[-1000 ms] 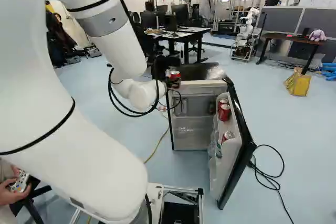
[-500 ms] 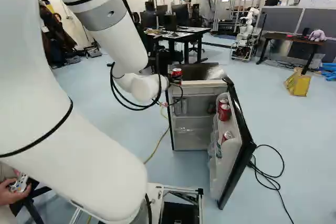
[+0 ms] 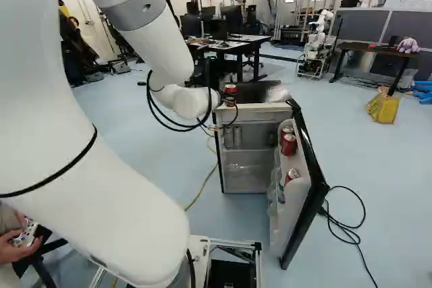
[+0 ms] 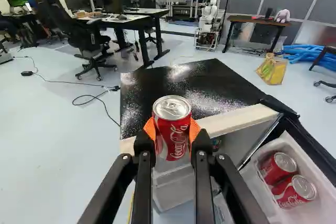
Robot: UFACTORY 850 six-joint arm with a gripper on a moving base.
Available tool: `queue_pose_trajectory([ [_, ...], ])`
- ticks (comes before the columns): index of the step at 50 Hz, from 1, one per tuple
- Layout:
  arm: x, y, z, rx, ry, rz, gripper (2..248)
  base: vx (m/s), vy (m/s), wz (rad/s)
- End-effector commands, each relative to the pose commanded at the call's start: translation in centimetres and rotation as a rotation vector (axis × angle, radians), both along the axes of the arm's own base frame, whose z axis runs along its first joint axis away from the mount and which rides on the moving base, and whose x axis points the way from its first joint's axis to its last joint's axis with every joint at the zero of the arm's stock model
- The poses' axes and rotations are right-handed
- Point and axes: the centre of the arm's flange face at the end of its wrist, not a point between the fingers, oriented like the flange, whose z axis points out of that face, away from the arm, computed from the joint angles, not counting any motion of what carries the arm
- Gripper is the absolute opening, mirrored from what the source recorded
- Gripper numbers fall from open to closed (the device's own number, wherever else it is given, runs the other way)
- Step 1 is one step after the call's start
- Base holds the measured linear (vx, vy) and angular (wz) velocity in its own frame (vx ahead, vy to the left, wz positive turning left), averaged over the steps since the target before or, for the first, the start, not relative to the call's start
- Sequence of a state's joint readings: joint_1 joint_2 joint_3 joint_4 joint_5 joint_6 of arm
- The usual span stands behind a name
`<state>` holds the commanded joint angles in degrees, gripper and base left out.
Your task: Grab a drink from the fridge
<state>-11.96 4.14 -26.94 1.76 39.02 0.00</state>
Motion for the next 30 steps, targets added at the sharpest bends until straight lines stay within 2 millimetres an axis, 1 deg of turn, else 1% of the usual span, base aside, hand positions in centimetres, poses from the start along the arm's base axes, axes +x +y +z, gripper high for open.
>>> queue_pose_trajectory([
  [30,4.4,-1.9,0.2,0.0,-0.002,-0.021,81,0.0,0.0,0.0],
])
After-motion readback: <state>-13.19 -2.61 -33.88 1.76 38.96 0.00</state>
